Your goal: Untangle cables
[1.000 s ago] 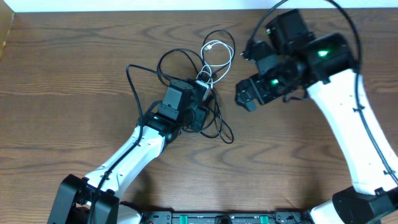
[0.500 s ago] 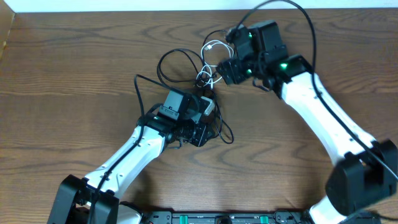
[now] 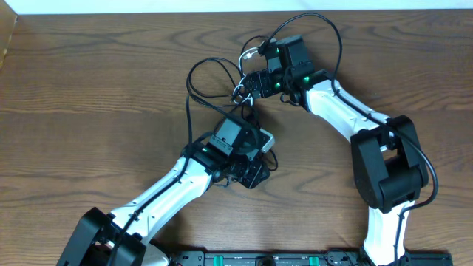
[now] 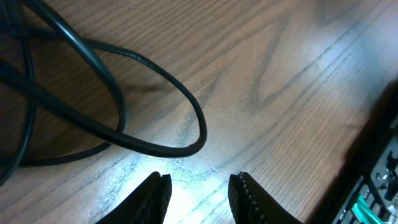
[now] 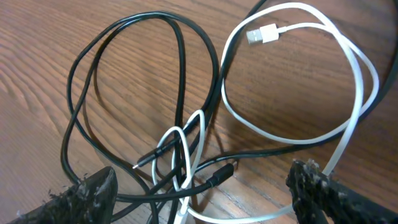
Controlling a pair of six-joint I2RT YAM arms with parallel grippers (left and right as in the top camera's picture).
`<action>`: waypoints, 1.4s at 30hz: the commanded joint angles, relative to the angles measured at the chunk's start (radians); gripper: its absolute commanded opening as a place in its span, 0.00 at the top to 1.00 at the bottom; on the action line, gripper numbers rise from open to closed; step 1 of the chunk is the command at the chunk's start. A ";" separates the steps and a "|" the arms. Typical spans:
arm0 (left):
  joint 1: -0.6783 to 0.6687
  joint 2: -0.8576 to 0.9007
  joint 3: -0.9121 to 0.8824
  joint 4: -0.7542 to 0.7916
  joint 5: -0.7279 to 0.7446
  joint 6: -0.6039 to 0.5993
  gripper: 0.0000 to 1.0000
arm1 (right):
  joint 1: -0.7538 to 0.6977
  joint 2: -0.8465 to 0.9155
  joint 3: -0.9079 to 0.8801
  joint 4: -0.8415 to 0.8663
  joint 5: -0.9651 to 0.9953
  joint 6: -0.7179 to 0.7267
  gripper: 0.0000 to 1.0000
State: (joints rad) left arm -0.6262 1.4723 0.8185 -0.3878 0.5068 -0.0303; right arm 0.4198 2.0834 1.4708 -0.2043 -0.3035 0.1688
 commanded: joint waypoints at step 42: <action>-0.002 -0.005 0.004 0.075 -0.713 -0.062 0.64 | 0.105 0.064 -0.001 0.005 0.281 0.250 0.51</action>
State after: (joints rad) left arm -0.6258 1.4723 0.8185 -0.3099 -0.1806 -0.0792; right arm 0.5163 2.1391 1.4704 -0.2039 -0.0937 0.3599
